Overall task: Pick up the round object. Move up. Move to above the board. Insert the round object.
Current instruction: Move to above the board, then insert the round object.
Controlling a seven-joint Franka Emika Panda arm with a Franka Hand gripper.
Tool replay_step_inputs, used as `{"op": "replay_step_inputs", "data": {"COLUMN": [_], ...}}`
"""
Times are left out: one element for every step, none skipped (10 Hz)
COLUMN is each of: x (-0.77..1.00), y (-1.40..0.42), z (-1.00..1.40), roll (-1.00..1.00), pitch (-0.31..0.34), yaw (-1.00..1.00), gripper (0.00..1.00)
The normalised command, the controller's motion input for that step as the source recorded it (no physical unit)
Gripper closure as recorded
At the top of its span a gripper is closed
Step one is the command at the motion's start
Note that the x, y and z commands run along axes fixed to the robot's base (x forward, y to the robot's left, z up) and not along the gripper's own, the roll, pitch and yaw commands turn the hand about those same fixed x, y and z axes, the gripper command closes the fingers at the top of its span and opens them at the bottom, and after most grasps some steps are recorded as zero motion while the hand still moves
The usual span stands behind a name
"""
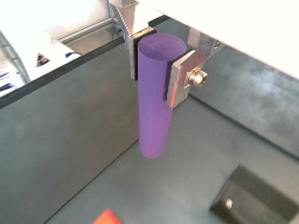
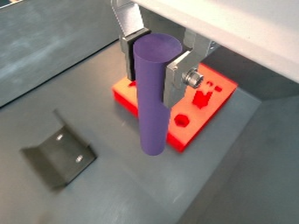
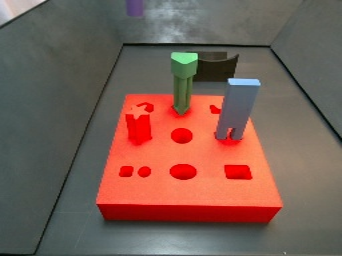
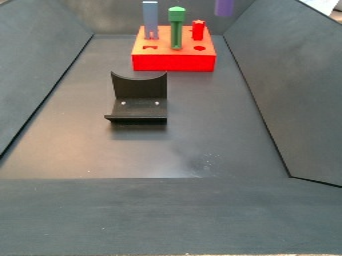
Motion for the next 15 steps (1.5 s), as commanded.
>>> {"op": "replay_step_inputs", "data": {"x": [0.35,0.35,0.37,0.38,0.41,0.35,0.22,0.14,0.71,0.73,0.71,0.70,0.70,0.57,0.47], "y": [-1.00,-1.00,-1.00,-1.00,-0.99,-0.79,-0.40,-0.24,-0.30,-0.43,-0.51,-0.55,-0.50,-0.30,-0.23], "z": [0.09,0.09,0.10,0.11,0.11,0.09,0.06,0.04,-0.21,-0.17,0.00,0.00,-0.02,-0.46,-0.66], "roll": [0.01,0.00,0.00,0.00,0.02,0.01,0.02,0.03,-0.01,0.00,0.01,0.08,0.12,0.14,0.21], "pitch": [0.117,0.120,0.131,0.131,0.129,0.135,0.136,0.104,0.000,0.000,0.033,0.084,0.084,0.027,0.014], "yaw": [0.01,0.01,0.01,0.01,0.00,0.01,0.01,0.01,-0.30,-0.23,-0.13,-0.04,-0.05,-0.21,-0.27], "gripper": [1.00,1.00,1.00,1.00,1.00,1.00,1.00,1.00,1.00,1.00,1.00,1.00,1.00,1.00,1.00]}}
